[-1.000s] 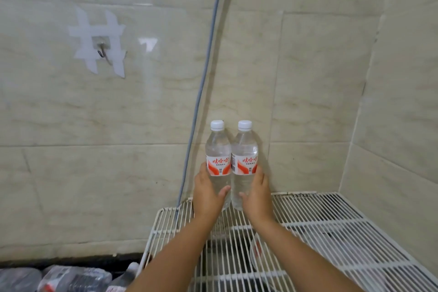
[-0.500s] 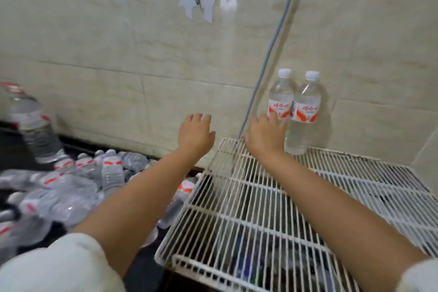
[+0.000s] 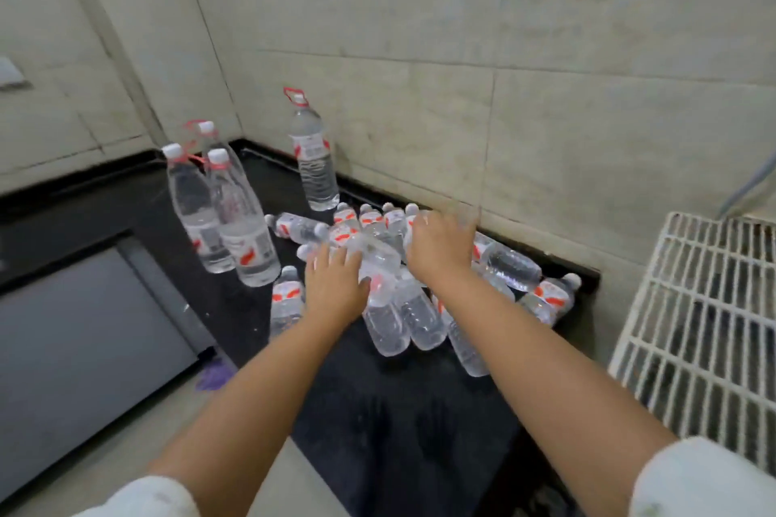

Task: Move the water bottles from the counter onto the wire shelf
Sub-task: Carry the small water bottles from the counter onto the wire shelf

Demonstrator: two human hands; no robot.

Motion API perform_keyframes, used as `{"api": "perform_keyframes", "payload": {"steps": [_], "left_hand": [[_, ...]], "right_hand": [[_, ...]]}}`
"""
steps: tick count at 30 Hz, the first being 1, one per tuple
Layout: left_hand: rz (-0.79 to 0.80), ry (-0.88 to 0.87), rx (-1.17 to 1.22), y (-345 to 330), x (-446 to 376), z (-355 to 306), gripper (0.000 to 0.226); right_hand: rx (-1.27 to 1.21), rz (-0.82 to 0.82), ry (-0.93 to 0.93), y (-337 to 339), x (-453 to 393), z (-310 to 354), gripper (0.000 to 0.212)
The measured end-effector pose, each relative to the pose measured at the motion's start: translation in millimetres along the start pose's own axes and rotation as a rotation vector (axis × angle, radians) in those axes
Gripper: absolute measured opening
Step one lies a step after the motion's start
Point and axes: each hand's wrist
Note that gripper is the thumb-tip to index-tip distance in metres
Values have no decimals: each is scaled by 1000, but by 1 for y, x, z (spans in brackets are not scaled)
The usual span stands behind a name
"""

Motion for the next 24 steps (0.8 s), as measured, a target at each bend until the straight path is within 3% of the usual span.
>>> {"api": "perform_keyframes", "payload": {"steps": [3,7,12,15,17,19,21,24], "left_hand": [[80,-13,5,-40,-4,44,51],[100,-5,101,-87,-24,93,59],[26,-36,270,-118,-64,113,60],[91,-118,253,-120,-87,105,89],[190,-60,324,-125,-95,100,101],[209,-26,404,-130,-102,100,99],[207,-61,465,-133,-107,106,89],[266,-152,535,-138,-117,126,69]], "right_hand": [[-18,121,-77,-51,-4,21,41],[-68,140,-185,-105,-17,36,42],[-185,76,-91,-145,-48,53,36],[-195,144,-73,-156,-64,59,39],[-251,159,-135,-159,-65,61,56],[-330,113,-203,-163,-61,62,63],[-353,156,-259,-163,-56,62,40],[-388,178,-266,-163,-61,57,35]]}}
Point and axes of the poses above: each hand's wrist, its own x-axis away from the middle knuckle, its own y-axis out of the back of the hand, z = x × y, and after that the axes turned 12 degrees about -z, right-handed
